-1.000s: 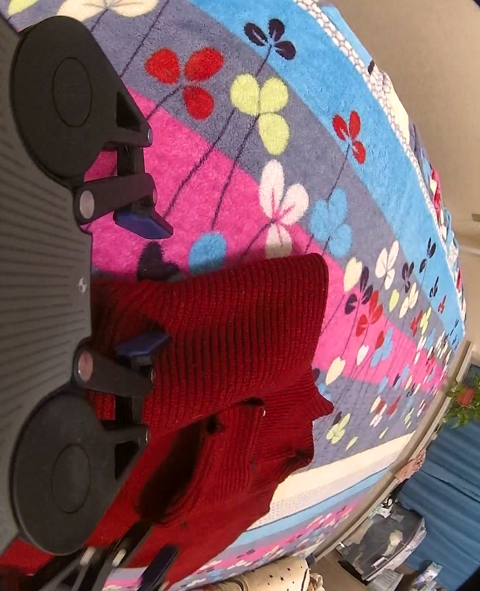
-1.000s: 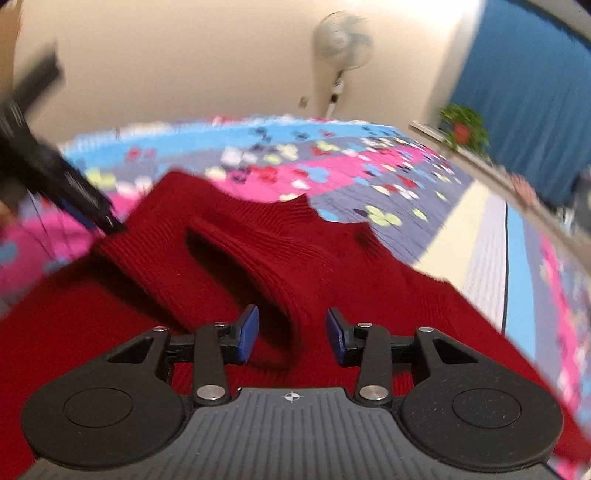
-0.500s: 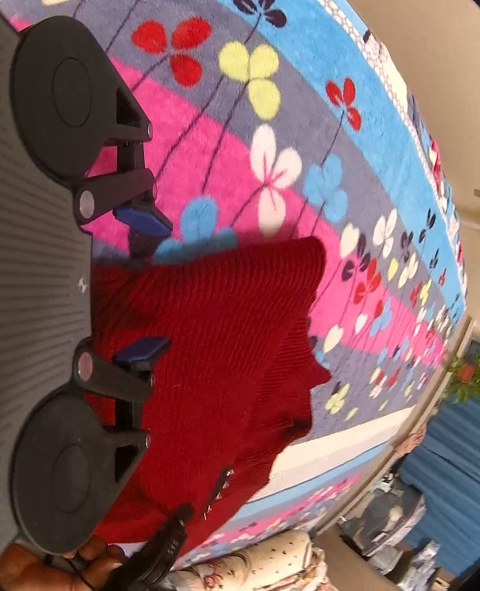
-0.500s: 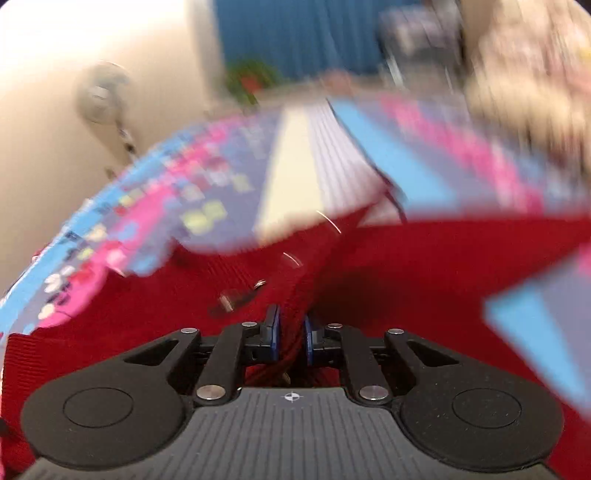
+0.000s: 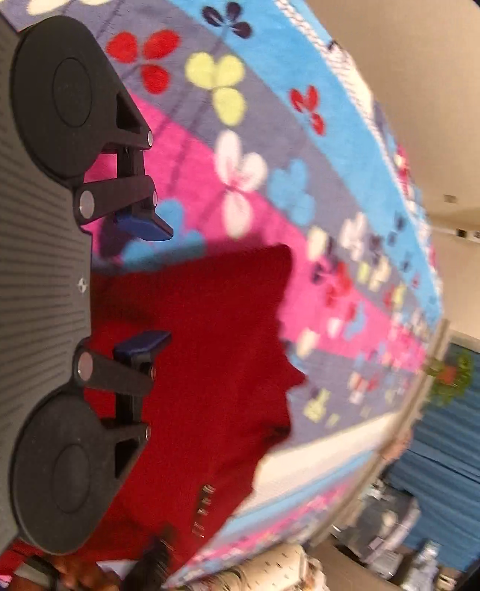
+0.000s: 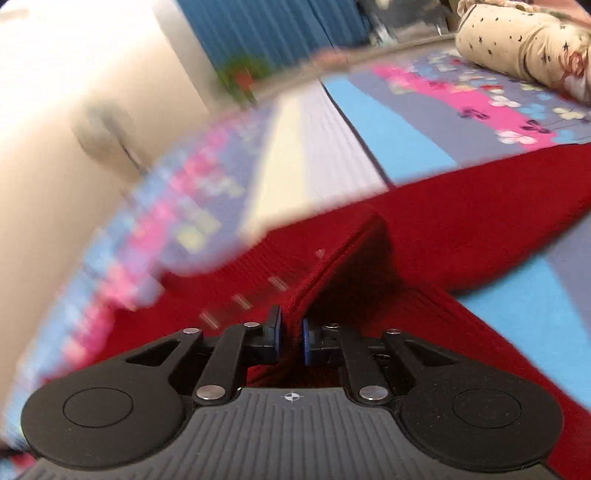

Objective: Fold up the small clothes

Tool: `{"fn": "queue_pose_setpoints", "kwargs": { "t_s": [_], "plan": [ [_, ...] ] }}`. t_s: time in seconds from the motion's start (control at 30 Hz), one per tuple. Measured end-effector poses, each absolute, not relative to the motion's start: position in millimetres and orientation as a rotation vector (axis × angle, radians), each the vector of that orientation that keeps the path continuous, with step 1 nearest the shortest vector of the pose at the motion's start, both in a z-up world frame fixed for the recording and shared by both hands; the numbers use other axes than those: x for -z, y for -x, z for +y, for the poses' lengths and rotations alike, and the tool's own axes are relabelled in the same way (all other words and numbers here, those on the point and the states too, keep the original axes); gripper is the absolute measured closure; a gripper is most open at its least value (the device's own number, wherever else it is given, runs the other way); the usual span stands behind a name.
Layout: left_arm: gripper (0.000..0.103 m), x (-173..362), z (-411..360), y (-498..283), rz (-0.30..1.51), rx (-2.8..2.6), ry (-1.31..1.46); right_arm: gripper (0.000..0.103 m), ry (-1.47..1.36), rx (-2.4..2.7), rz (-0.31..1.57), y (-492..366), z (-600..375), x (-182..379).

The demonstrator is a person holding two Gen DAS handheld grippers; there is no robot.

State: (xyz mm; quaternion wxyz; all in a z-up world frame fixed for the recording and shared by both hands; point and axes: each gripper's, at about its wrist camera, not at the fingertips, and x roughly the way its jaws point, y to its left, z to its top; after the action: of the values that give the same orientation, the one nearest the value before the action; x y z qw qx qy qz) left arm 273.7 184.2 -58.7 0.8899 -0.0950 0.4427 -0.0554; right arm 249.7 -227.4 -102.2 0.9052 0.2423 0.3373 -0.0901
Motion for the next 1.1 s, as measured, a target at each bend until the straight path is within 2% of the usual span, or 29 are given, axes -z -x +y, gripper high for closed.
{"fn": "queue_pose_setpoints", "kwargs": {
  "t_s": [0.03,0.17,0.23,0.3,0.33,0.43,0.5,0.53,0.57,0.77,0.83,0.9,1.1],
  "plan": [
    [0.044,54.9,182.4,-272.8,0.904,0.130,0.202,0.083,-0.509,0.211,0.757,-253.1,-230.9,108.1],
    [0.045,44.0,172.2,-267.5,0.865,0.281,0.221,0.078,-0.450,0.211,0.732,-235.9,-241.3,91.1],
    [0.046,53.6,163.6,-267.2,0.934,0.349,0.183,0.077,-0.395,0.175,0.722,-220.5,-245.3,79.5],
    [0.063,74.3,155.8,-268.7,1.044,0.313,0.060,0.077,-0.361,0.101,0.725,-202.1,-252.2,68.7],
    [0.075,78.5,154.4,-267.6,1.039,0.292,-0.003,0.076,-0.338,0.068,0.723,-191.7,-254.2,63.8],
    [0.078,68.2,169.8,-270.6,1.015,0.256,0.139,0.069,-0.259,-0.020,0.727,-157.3,-264.2,51.7],
    [0.065,58.0,178.9,-270.3,0.931,0.209,0.185,0.064,-0.232,-0.054,0.739,-137.6,-275.0,45.2],
    [0.046,55.2,181.7,-271.4,0.904,0.167,0.193,0.063,-0.222,-0.069,0.744,-129.1,-279.4,43.5],
    [0.036,55.2,186.5,-272.4,0.886,0.121,0.211,0.062,-0.214,-0.082,0.746,-121.8,-283.6,42.3],
    [0.036,79.1,204.3,-286.3,0.905,0.104,0.417,0.061,-0.215,-0.078,0.699,-84.8,-306.5,61.6],
    [0.036,84.7,205.3,-290.8,0.891,0.114,0.431,0.061,-0.276,-0.026,0.744,-92.6,-311.8,66.6],
    [0.036,86.9,206.5,-293.7,0.874,0.096,0.433,0.062,-0.308,-0.062,0.691,-98.4,-312.4,62.8],
    [0.036,92.1,202.4,-299.9,0.853,0.086,0.395,0.062,-0.220,-0.159,0.749,-111.2,-294.0,72.7]
  ]
}}
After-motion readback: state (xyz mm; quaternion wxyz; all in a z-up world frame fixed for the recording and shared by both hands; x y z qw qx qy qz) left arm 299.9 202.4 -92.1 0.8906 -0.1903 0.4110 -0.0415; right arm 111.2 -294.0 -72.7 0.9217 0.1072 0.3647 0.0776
